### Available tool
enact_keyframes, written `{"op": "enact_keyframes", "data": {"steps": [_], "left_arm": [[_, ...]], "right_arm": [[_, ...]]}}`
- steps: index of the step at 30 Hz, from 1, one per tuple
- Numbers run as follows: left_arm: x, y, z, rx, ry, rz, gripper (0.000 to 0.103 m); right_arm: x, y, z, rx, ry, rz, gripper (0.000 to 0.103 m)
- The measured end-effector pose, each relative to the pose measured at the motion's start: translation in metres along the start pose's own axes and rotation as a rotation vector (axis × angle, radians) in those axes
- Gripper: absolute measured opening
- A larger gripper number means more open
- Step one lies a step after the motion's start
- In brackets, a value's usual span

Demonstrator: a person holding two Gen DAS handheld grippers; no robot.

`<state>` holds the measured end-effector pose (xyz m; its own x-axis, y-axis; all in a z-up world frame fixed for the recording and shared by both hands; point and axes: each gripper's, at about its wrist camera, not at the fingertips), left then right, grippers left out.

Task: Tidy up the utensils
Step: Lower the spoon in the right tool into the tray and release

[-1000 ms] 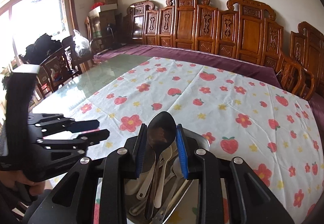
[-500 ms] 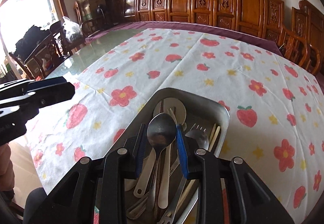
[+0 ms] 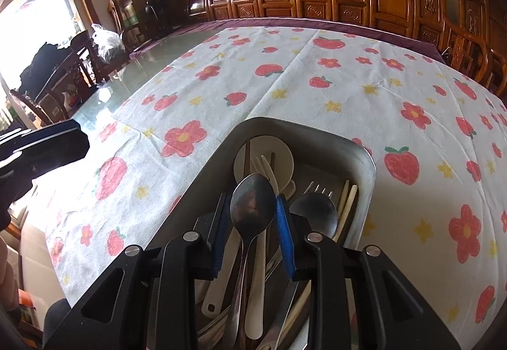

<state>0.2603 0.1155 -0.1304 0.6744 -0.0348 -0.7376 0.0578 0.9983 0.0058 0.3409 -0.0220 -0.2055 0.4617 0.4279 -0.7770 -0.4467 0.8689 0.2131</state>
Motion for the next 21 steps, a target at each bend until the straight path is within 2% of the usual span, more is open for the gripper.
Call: {"op": "enact_keyframes", "data": {"steps": [8, 10, 13, 21], "left_arm": [[0.007, -0.002, -0.004, 0.004, 0.013, 0.002, 0.033], [0.008, -0.003, -0.005, 0.006, 0.013, 0.002, 0.034], [0.009, -0.006, -0.006, 0.011, 0.017, 0.000, 0.034], [-0.005, -0.019, -0.012, 0.035, 0.017, 0.003, 0.035]], "right_arm": [[0.004, -0.003, 0.010, -0.027, -0.017, -0.036, 0.032], [0.000, -0.005, 0.010, -0.029, -0.032, -0.040, 0.040], [-0.013, -0.012, 0.008, 0.001, -0.053, -0.010, 0.041], [-0.065, -0.020, -0.010, -0.002, -0.122, -0.041, 0.045]]}}
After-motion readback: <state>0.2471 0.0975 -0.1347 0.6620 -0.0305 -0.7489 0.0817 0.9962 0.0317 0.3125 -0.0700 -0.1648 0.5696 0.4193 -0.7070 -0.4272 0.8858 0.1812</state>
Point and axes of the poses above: each gripper's, at about its wrist camera, not at the fingertips, and x roughly the way its jaws point, y to its left, z to its top, and after that the axes turned 3 degrees about x, right-handed
